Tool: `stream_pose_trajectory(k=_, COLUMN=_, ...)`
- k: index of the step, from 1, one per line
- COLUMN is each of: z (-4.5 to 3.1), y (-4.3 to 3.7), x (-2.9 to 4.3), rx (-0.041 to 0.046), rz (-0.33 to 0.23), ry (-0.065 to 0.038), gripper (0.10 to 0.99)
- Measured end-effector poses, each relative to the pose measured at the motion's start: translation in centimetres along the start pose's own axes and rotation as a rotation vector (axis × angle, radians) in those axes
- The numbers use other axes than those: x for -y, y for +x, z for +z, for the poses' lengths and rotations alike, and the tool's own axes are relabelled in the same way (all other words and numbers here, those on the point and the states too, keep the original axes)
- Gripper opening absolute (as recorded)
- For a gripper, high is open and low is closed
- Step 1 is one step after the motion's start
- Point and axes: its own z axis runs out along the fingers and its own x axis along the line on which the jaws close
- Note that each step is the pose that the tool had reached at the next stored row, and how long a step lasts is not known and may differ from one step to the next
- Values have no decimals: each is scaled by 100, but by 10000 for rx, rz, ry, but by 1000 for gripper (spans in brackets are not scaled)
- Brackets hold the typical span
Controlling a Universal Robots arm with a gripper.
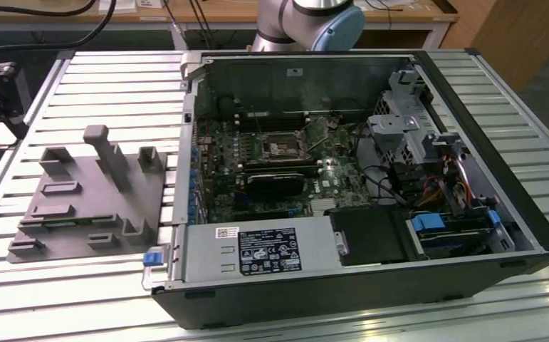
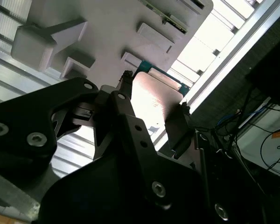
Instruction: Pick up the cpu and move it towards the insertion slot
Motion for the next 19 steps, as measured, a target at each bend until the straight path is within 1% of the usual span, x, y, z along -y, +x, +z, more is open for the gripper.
stream_pose_trajectory(k=7, z=-93, y=0, x=-9, rx=1, rz=0, ry=1, gripper=533)
stream_pose_trajectory(k=8, z=-122, y=0, x=-12, rx=1, rz=1, ry=3, gripper=533)
stream_pose_trajectory(k=10, z=-228, y=0, x=-21, rx=0, rz=1, ry=7, gripper=533)
stream_pose_trajectory(k=16, z=-344, y=0, x=-31, rx=0, rz=8, ry=19, gripper=533)
stream_pose_trajectory(k=19, z=-417, y=0, x=-36, rx=0, rz=13, ry=31, gripper=533)
